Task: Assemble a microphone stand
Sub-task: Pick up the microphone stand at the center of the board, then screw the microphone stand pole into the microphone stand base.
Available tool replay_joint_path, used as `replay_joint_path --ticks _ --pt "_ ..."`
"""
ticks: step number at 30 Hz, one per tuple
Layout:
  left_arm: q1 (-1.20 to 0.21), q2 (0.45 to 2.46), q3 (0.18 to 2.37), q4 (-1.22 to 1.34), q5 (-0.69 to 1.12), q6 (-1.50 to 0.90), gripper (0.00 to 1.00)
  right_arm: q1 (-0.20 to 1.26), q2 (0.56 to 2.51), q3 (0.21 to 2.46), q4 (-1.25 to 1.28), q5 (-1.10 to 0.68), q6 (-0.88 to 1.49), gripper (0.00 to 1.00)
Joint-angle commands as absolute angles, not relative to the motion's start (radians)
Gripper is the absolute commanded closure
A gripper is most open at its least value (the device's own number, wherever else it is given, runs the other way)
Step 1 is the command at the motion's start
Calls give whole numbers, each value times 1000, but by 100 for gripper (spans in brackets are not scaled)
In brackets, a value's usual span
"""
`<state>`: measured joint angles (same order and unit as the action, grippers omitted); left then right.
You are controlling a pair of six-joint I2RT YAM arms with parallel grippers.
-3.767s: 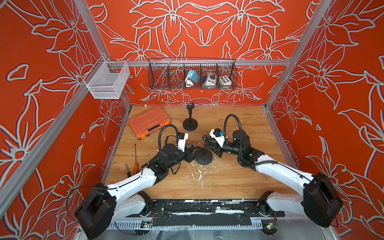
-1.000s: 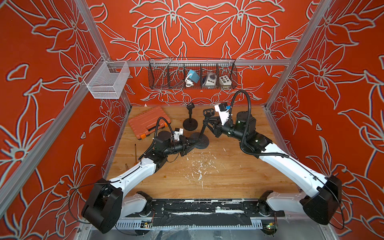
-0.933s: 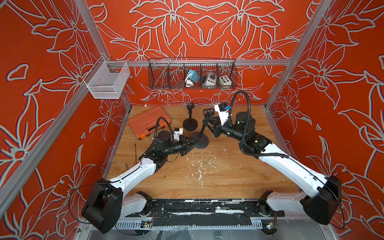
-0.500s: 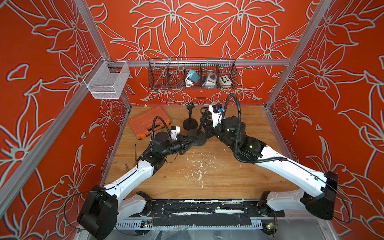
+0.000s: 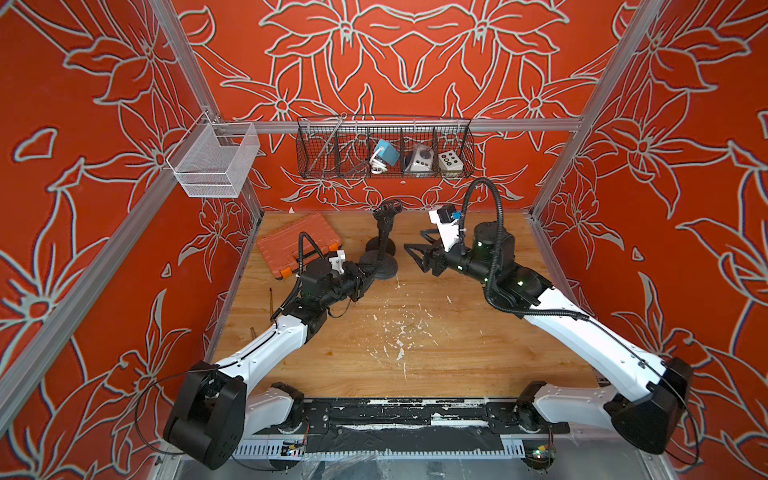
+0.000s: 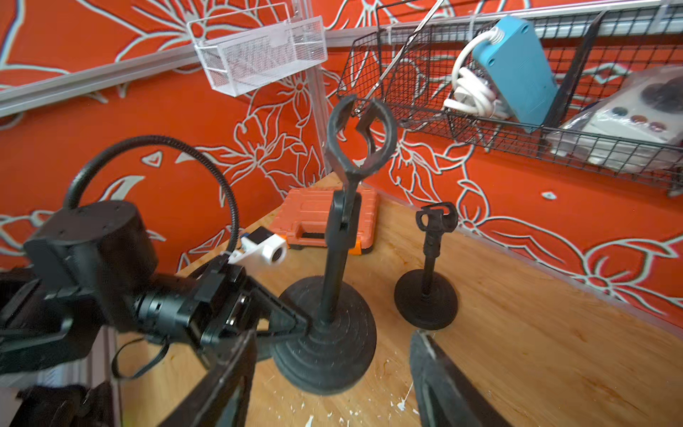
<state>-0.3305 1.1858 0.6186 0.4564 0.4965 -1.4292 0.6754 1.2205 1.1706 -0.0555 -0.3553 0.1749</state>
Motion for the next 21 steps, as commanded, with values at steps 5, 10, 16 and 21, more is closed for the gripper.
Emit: replay_joint_path --ticks 5,10,16,21 --pt "-322 1146 654 586 650 -1419 100 595 1246 1158 -98 -764 28 41" --pt "-321 1109 623 629 763 -1413 100 579 1287 1177 -104 -869 -22 42" --pt "-321 1047 599 634 804 -1391 100 559 1355 1210 -103 -913 -42 46" --pt "-322 1039 601 657 819 -1382 100 557 1396 1221 -56 -996 -68 52"
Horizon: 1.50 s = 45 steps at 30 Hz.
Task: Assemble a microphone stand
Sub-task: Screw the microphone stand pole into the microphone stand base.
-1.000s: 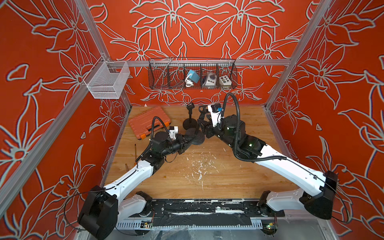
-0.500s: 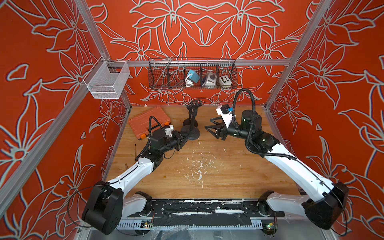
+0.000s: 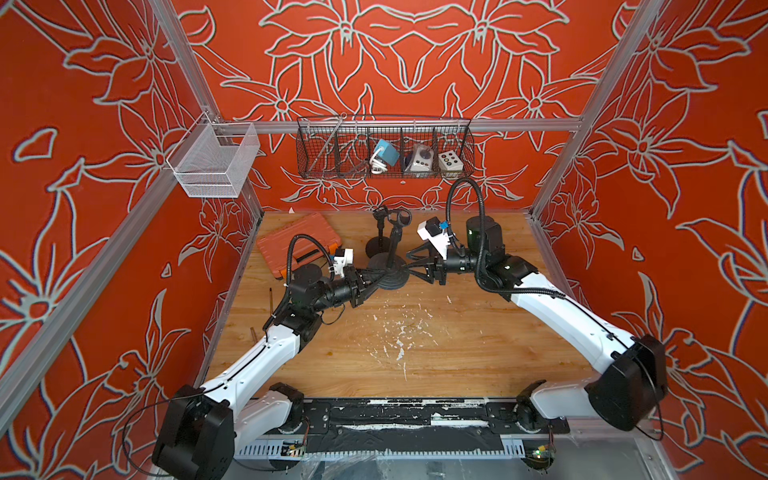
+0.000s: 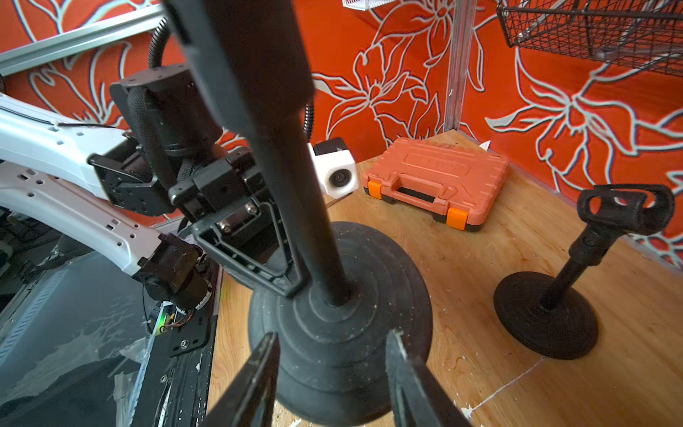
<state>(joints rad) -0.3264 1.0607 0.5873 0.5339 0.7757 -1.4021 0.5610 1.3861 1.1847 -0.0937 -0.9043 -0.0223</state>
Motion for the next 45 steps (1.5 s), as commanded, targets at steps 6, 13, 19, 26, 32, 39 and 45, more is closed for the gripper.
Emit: replay_joint_path --ticks 6,13,19,26,32,39,45 --pt "-321 1086 616 723 850 -1431 100 557 1423 1180 108 -996 -47 54" --pt "-322 1092 628 687 851 -1436 100 567 1464 1177 275 -994 41 59" --pt "-322 1114 637 681 862 -1440 100 583 1477 1150 339 -982 65 74" --pt "-322 1127 643 676 867 -1442 100 603 1472 1098 374 -960 87 83" --pt "-321 1117 654 662 847 -1425 100 620 1419 1004 444 -794 156 100" --pt "-319 1140 680 703 845 -1429 100 869 1332 993 175 146 223 100" --pt "-317 1129 687 661 828 -1416 100 925 1325 988 112 354 300 100"
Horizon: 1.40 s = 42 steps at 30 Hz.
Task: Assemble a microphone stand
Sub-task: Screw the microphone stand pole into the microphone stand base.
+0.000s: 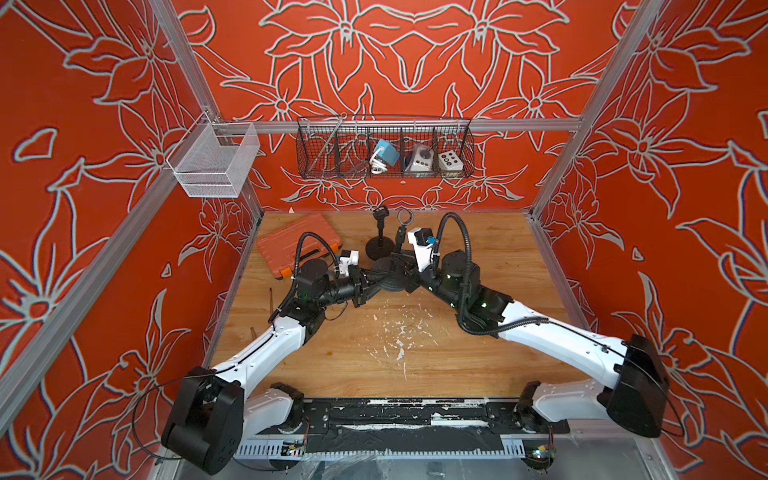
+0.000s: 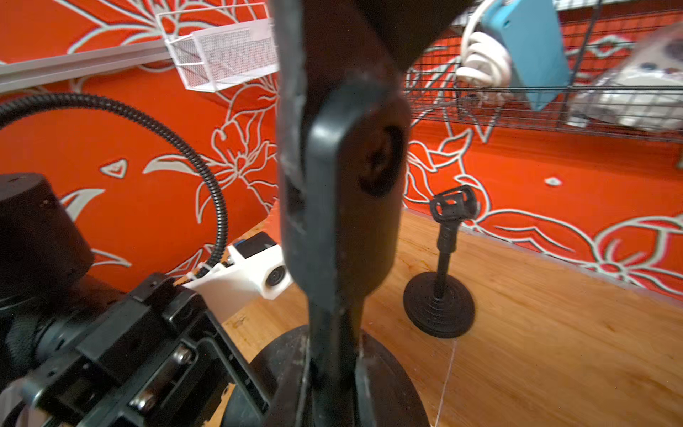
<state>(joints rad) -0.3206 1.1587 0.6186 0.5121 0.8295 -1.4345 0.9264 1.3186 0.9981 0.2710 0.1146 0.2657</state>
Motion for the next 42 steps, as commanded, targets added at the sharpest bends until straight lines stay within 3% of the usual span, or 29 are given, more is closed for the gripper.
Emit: replay_joint_path --ticks 1,2,3,5,9,12,17,27,42 --pt "-316 1130 687 652 823 -1420 100 924 1325 985 138 302 275 95" --pt "-313 1131 689 644 819 -1425 100 918 1320 985 167 201 226 69" --pt "-310 1133 692 631 816 -1425 100 910 1315 988 189 66 178 50" --pt "-302 1131 707 579 813 -1410 100 894 1284 983 217 -92 148 35" --pt "-278 1130 741 527 844 -1400 100 785 1226 931 334 -427 172 19" --pt "-270 1113 745 498 846 -1396 100 692 1212 925 339 -587 183 18" --pt "-264 1098 729 498 842 -1390 100 631 1222 943 233 -709 73 24" --pt "-250 1141 747 510 923 -1394 100 602 1312 1037 95 -779 -57 34" --pt "-245 1153 758 529 985 -1417 100 598 1443 1120 308 -828 99 45"
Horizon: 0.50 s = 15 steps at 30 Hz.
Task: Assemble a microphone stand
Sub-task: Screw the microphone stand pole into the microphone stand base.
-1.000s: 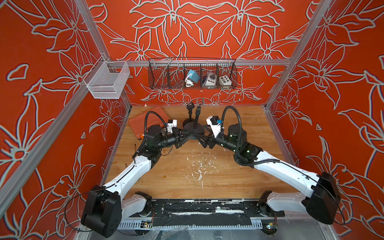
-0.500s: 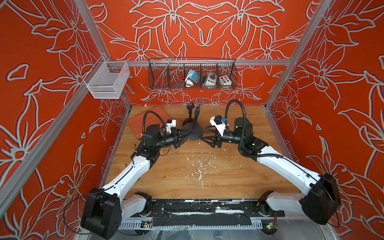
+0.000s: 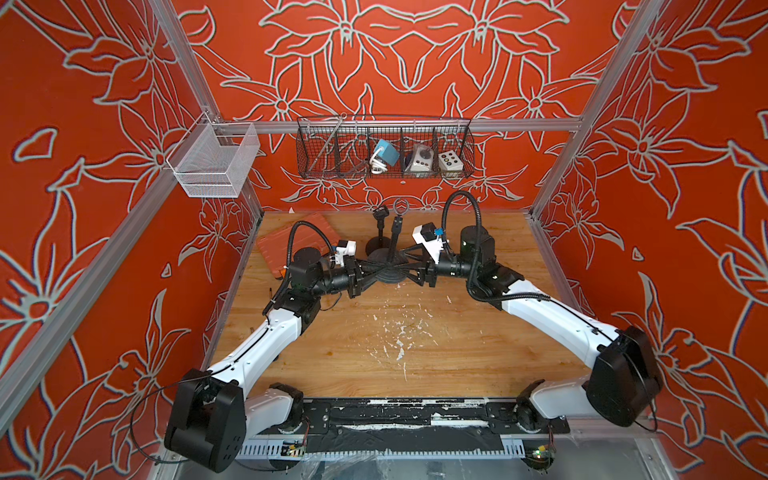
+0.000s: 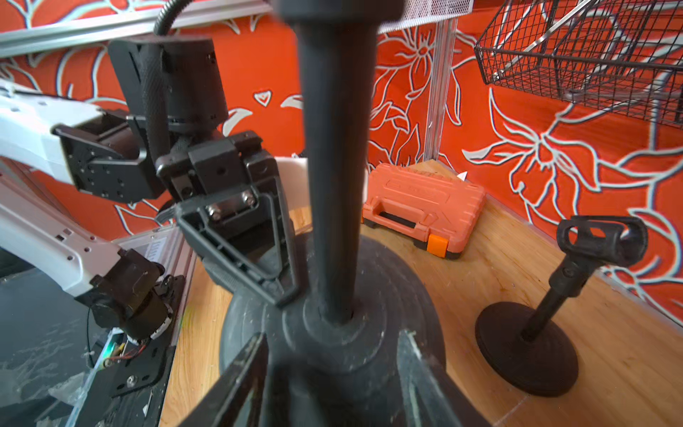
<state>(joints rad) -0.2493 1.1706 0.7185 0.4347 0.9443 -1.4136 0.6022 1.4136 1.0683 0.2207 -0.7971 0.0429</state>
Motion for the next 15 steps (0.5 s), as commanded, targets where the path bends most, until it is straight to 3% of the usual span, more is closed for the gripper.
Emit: replay_joint_path --ticks 1,8,10,12,13,15 --pt "-245 1148 754 531 983 -1416 100 599 1456 1137 310 -840 112 47" --pt "-246 1148 743 534 983 -1414 100 622 1512 1177 419 -877 215 62" --pt "-245 1147 743 538 985 -1416 100 632 1512 1168 424 -862 218 72" --pt "-245 1148 744 541 983 -1414 100 642 1505 1148 428 -820 223 94" --pt "-245 1148 744 544 982 -1416 100 649 1500 1135 431 -785 226 100" --pt "-245 1145 744 549 975 -1416 100 682 1476 1094 428 -655 212 100"
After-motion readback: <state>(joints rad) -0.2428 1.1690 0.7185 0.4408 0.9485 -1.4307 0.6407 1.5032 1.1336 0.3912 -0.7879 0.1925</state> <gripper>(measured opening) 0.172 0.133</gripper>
